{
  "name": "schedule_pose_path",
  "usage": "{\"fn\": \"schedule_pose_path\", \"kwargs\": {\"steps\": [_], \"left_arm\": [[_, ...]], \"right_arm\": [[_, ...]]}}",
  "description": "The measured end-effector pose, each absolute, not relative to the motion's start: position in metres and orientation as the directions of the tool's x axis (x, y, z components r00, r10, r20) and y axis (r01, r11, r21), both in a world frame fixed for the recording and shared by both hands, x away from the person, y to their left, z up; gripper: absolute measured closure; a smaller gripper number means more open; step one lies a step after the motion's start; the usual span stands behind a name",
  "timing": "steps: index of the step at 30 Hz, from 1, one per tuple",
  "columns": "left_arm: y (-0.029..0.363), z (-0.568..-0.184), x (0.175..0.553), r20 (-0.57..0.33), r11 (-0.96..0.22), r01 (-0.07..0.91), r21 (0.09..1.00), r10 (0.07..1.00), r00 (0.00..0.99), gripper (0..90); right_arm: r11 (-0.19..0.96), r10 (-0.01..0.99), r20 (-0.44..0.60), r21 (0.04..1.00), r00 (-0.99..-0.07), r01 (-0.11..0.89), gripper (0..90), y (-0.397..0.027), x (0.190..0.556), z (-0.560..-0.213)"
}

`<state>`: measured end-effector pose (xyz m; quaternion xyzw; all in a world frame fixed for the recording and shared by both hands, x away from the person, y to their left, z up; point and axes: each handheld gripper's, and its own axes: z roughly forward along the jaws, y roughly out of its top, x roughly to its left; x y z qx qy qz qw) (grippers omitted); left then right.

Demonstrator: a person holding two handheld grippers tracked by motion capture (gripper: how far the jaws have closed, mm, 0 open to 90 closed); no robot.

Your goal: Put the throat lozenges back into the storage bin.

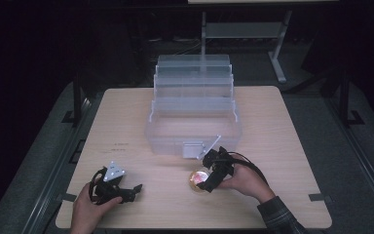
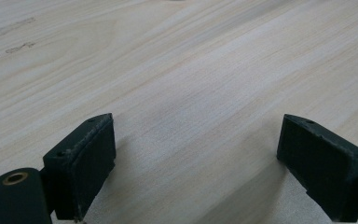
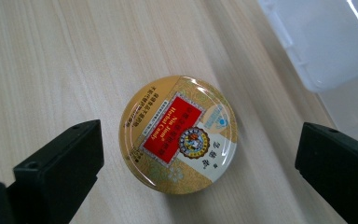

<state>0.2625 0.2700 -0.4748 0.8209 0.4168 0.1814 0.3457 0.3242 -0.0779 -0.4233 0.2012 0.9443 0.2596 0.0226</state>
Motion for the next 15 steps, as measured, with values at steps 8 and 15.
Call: {"fn": "schedule_pose_path", "kwargs": {"steps": [8, 15], "left_arm": [[0.270, -0.475, 0.262, 0.009, -0.414, 0.559, 0.719, 0.810, 0.587, 10.6], [0.270, -0.475, 0.262, 0.008, -0.412, 0.560, 0.719, 0.810, 0.586, 10.6]], "right_arm": [[0.794, 0.384, 0.064, 0.486, -0.921, 0.365, 0.6, -0.072, 0.323, -0.428], [0.807, 0.373, 0.064, 0.470, -0.925, 0.358, 0.7, -0.067, 0.322, -0.435]]}}
